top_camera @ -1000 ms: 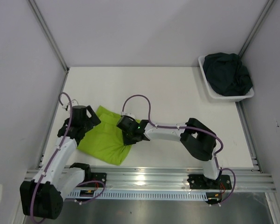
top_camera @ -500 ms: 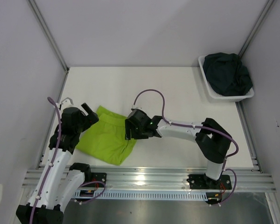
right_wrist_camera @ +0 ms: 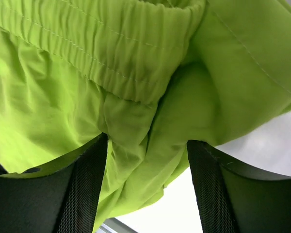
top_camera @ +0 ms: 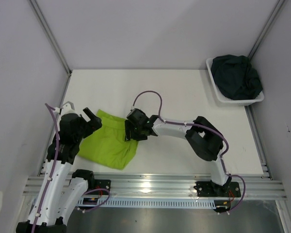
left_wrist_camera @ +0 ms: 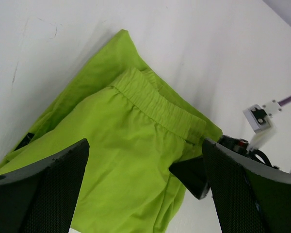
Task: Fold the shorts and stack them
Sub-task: Neatly place the folded shorts to the corner
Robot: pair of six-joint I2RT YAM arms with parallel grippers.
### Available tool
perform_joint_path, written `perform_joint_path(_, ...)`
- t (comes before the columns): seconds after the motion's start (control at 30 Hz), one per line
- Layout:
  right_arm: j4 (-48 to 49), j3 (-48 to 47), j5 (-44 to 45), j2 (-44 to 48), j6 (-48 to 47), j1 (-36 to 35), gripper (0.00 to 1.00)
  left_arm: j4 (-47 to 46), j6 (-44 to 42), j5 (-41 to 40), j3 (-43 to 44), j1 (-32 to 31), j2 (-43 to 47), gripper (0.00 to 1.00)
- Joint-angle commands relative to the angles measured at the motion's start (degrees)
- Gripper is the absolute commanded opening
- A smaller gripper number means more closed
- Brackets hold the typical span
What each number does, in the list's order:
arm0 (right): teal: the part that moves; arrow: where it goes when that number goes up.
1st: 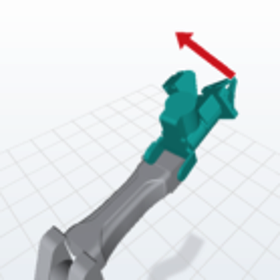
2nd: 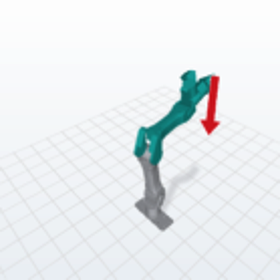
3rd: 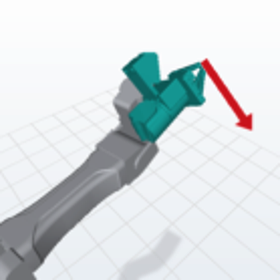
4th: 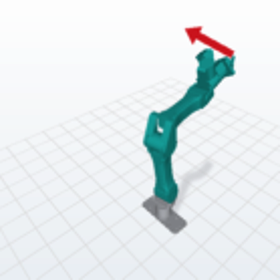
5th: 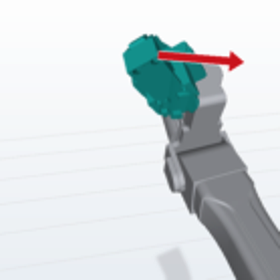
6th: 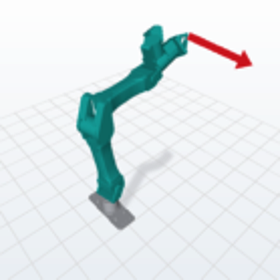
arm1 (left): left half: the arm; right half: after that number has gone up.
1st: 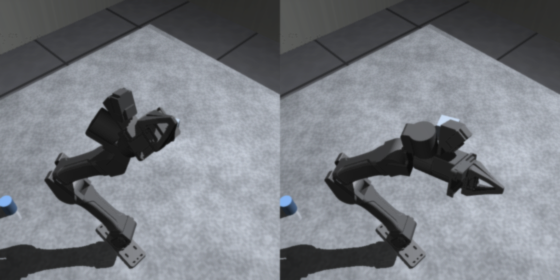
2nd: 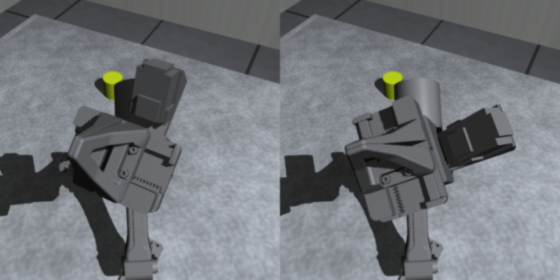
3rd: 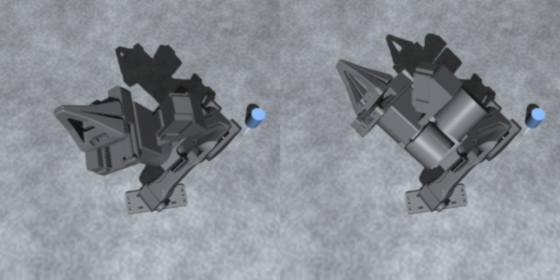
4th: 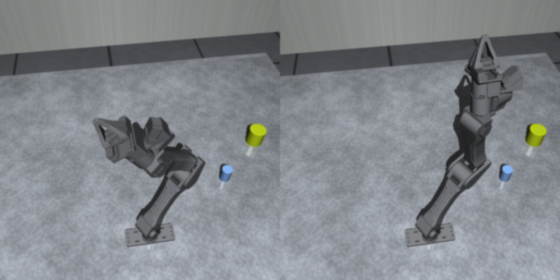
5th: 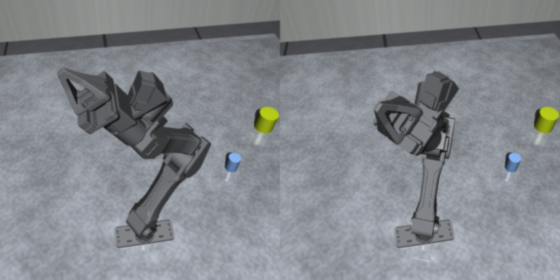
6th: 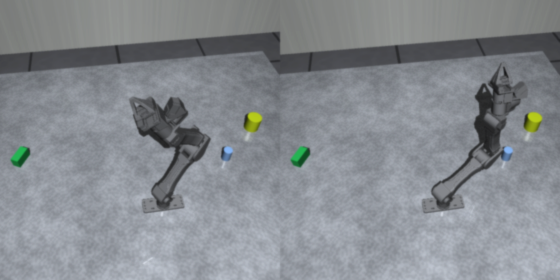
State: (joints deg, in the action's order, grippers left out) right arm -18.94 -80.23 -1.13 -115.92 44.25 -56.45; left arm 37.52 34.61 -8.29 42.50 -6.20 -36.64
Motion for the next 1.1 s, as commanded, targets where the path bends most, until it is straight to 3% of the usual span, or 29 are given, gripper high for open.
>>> perform_joint_path(0.0,-1.44,-7.03,-0.90,-4.66,-4.42,-0.42,0.68,0.89,-1.21,1.35,3.64,0.22,1.48,0.99)
perform_joint_path(0.17,-3.12,-14.95,-4.05,-11.78,-12.07,-0.59,0.69,1.94,-2.09,1.09,5.66,0.22,2.80,0.99)
perform_joint_path(0.53,-3.29,-29.09,-5.47,-19.34,-18.93,-5.16,0.70,4.05,-2.88,0.30,8.82,0.22,4.74,0.99)
perform_joint_path(0.83,-6.37,-39.12,-5.82,-25.76,-18.76,-8.06,0.70,6.16,-3.85,0.30,12.25,0.22,6.23,0.99)
perform_joint_path(1.07,-10.24,-45.72,-1.77,-29.10,-17.18,-6.31,0.67,7.04,-5.08,0.82,13.31,0.22,6.14,0.99)
